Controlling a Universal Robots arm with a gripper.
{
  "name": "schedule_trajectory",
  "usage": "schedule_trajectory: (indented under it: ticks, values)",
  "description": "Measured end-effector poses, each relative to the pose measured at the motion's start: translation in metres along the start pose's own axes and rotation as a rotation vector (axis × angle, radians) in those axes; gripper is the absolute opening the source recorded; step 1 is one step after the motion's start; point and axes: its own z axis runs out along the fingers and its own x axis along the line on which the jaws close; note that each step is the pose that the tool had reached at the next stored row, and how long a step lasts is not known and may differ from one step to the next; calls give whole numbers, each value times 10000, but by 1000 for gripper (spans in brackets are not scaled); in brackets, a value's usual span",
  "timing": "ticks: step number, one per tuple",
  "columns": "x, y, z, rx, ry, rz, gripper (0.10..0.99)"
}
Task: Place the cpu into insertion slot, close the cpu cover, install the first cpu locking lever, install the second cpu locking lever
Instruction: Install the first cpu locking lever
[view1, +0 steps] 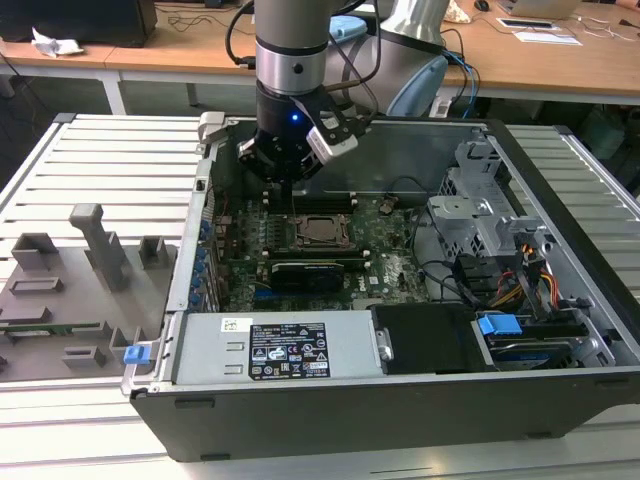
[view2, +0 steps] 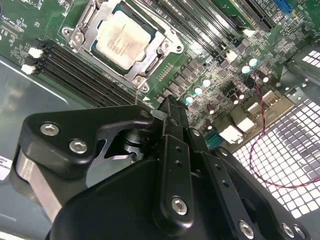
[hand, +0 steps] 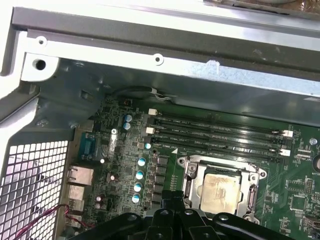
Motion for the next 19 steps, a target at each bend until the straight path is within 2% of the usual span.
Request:
schedule_trajectory:
  ticks: [7,13,19]
  values:
    - [16,25,2,-2,-3,25,106]
    - [20,121,10,-3,-5,80,106]
    - [12,167,30,-6,-17,348,106]
